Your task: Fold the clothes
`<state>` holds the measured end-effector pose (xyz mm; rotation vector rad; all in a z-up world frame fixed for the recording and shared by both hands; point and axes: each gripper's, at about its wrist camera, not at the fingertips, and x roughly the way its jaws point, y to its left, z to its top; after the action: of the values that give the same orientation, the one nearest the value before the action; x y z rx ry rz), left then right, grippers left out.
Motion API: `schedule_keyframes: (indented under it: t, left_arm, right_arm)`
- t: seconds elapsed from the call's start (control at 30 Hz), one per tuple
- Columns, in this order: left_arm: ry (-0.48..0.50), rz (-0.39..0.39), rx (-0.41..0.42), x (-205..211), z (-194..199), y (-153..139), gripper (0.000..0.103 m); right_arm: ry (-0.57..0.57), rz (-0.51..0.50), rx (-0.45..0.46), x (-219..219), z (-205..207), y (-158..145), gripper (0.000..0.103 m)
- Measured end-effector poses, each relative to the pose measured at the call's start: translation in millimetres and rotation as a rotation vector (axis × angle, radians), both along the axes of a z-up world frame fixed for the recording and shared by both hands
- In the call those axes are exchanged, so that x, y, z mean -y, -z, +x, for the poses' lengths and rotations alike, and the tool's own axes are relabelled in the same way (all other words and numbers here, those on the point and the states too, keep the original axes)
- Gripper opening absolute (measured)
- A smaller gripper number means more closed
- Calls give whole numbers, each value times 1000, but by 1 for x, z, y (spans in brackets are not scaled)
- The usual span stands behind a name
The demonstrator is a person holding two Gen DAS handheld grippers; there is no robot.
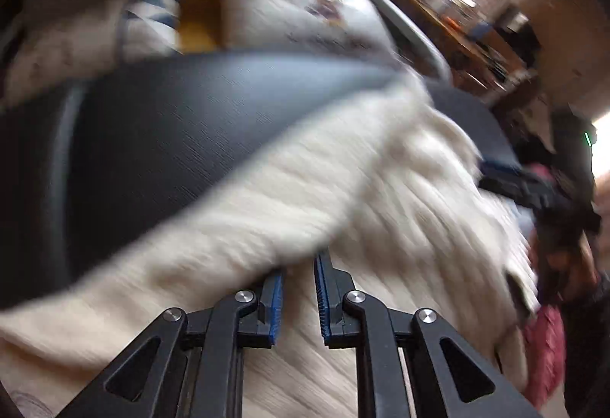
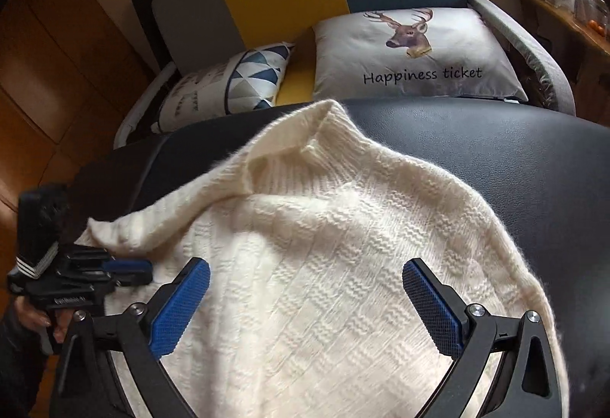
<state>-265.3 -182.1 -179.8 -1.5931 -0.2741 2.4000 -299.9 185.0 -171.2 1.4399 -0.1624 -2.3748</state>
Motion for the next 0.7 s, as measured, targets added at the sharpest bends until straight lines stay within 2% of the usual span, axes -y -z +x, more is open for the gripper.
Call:
schedule_keyframes:
  t: [0.1, 0.13, 0.2, 0.27, 0.37, 0.43, 0.5, 0.53, 0.57, 0.6, 0.7]
  left_arm:
    - [-240, -108, -29, 43, -32, -7, 13]
    - [-303, -118, -37, 56, -39, -11, 11]
    - [-345, -37, -44, 77, -39, -22, 11]
    - [-299, 41, -65, 64, -33, -31, 11]
    - [-132, 41, -90, 19, -31, -35, 14]
    - [-43, 34, -80, -13, -38, -31, 14]
    - [22, 29, -65, -41, -47, -23, 14]
    - [46, 24, -60, -53, -52, -19, 14]
    - [61, 15, -61, -64, -56, -16, 14]
    - [74, 9, -62, -72, -59, -13, 14]
    - [107, 3, -73, -90, -67, -7, 15]
  right_arm:
    - [48, 103, -3, -7, -12, 16, 103]
    - [71, 130, 2, -12, -15, 21, 103]
    - [109, 168, 14, -20, -19, 32, 103]
    - [125, 160, 17, -28, -19, 38, 103]
    - [113, 89, -4, -33, -16, 29, 103]
    - [50, 7, -27, -26, -15, 13, 99]
    - [-21, 4, -48, -11, -19, 0, 80]
    - [-50, 16, -49, -3, -22, -4, 75]
    - [-78, 28, -49, 5, -24, -7, 63]
    - [-84, 37, -46, 9, -30, -6, 60]
    - [-83, 62, -31, 18, -49, 2, 60]
